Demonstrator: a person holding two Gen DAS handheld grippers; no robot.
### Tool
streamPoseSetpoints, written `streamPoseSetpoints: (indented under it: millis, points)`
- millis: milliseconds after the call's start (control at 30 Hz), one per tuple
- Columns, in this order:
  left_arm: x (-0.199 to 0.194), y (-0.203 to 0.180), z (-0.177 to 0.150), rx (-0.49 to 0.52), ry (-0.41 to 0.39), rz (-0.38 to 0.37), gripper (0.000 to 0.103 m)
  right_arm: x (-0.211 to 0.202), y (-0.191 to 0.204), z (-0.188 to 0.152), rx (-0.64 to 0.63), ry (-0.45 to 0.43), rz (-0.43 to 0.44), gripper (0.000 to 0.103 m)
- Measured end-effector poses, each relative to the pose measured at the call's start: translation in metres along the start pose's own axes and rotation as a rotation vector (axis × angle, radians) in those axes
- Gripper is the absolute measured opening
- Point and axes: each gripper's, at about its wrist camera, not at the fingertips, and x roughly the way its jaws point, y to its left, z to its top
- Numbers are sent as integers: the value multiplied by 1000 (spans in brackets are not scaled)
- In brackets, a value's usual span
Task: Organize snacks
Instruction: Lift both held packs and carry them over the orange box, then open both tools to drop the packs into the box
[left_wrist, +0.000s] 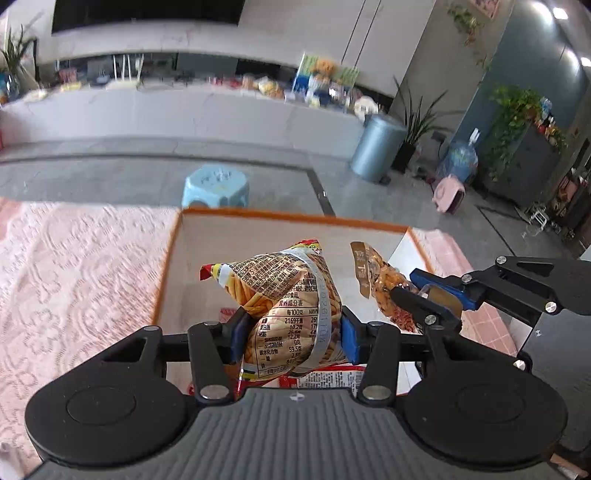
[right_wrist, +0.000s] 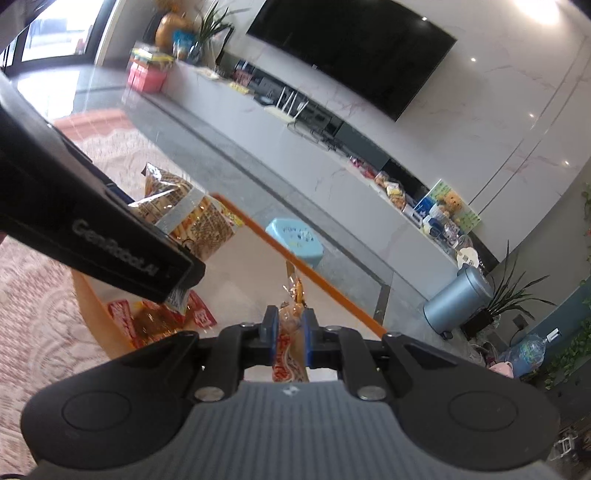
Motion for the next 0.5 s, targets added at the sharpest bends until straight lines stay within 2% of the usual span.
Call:
streamPoseSetpoints:
  millis: [333,500]
  points:
    - [74,-3,-2,50,203,36,56,67,1,-23,-93,144,17,9]
    - [97,-2,-7,51,298,10,55,87,1,-31,-108,197,41,9]
